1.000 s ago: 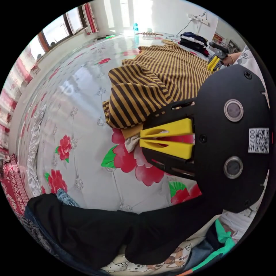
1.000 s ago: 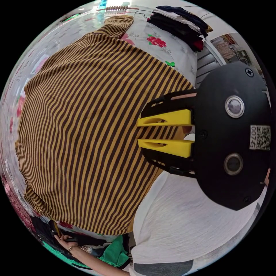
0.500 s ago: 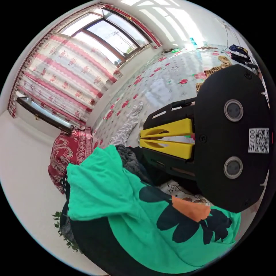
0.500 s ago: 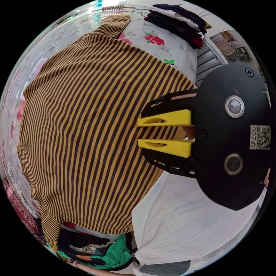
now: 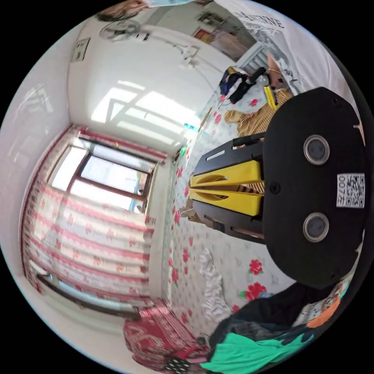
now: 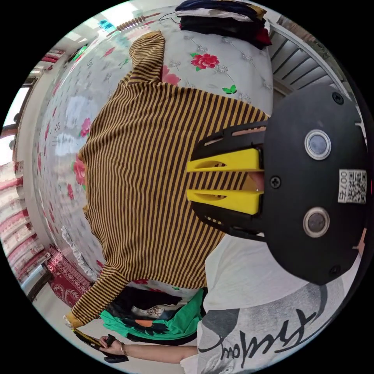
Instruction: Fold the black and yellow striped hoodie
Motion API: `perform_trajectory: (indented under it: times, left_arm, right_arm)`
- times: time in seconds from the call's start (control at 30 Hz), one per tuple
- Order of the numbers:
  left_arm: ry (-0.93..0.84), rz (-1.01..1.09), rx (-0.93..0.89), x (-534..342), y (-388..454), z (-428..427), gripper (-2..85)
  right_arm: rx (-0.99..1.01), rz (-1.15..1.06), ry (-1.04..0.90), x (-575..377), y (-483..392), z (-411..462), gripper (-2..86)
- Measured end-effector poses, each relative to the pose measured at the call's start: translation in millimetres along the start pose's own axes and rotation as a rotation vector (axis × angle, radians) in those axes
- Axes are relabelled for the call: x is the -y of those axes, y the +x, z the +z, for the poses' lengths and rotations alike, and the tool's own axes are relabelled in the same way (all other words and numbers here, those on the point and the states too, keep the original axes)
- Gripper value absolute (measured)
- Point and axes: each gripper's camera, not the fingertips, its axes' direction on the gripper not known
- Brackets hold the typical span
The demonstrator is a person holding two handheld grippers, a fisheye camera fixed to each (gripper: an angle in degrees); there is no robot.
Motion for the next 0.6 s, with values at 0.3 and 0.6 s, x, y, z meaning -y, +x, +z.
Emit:
perform_trajectory:
  times: [0.3,0.6]
  left_arm:
    - [-0.607,0.283,-0.621,-126.0,268.7,196.9,10.4]
    - [-0.910,0.085,-0.092,-224.3,227.2,198.4,9.7]
  right_arm:
    - [0.010,0.232,0.102,-67.0,64.9,-14.4,4.5]
    - [0.076,0.188,0.035,-98.9,80.3,11.1,5.9]
